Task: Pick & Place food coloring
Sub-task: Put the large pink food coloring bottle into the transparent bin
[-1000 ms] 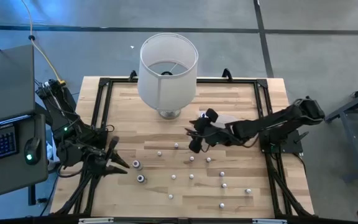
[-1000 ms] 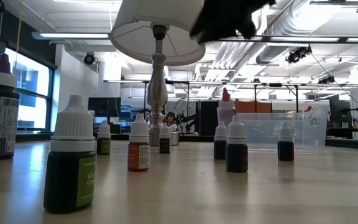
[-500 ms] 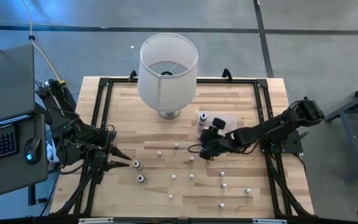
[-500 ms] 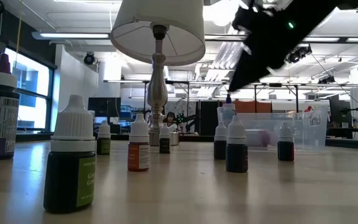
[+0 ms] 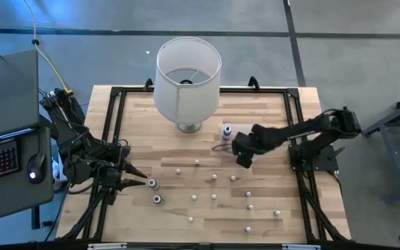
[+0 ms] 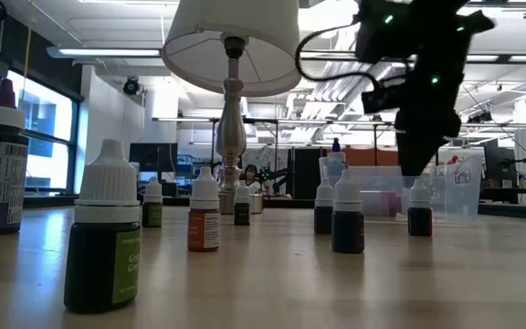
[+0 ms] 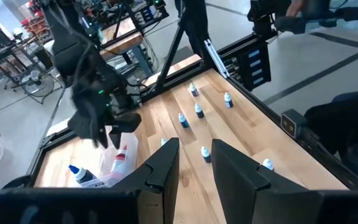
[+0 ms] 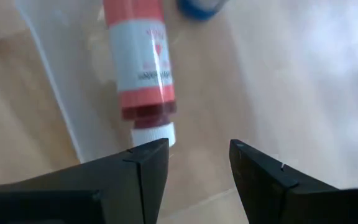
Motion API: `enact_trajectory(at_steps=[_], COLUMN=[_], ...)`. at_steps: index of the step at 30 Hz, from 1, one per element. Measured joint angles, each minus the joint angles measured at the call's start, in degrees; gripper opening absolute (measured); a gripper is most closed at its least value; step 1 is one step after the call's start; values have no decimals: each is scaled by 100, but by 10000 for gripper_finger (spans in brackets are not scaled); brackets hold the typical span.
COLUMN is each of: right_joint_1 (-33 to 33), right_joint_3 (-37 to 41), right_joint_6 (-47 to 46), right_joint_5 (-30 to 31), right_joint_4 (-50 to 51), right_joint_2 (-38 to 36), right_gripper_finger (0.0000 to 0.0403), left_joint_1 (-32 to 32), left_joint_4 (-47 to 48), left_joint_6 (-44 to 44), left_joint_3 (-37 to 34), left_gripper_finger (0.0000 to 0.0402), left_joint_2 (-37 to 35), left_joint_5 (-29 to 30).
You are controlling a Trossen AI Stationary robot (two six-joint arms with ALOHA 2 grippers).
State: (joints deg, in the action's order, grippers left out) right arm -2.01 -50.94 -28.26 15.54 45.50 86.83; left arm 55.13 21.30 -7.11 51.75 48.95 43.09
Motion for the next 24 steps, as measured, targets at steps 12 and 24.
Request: enact_trajectory(at_steps=[12, 24], right_joint_1=[679, 543], right_joint_3=[0, 747], right_joint_6=[745, 1135], right_joint_5=[-1708, -1708], right_joint_4=[-350, -1171], right_joint_2=[0, 21], right_gripper_finger=[164, 164], left_joint_1=[0, 0], left_joint_4=[196, 269], left_joint_6=[7, 7], left_joint_3=[0, 2], left_gripper_finger=[92, 92], left_joint_2=[0, 0], left_joint_5=[9, 7])
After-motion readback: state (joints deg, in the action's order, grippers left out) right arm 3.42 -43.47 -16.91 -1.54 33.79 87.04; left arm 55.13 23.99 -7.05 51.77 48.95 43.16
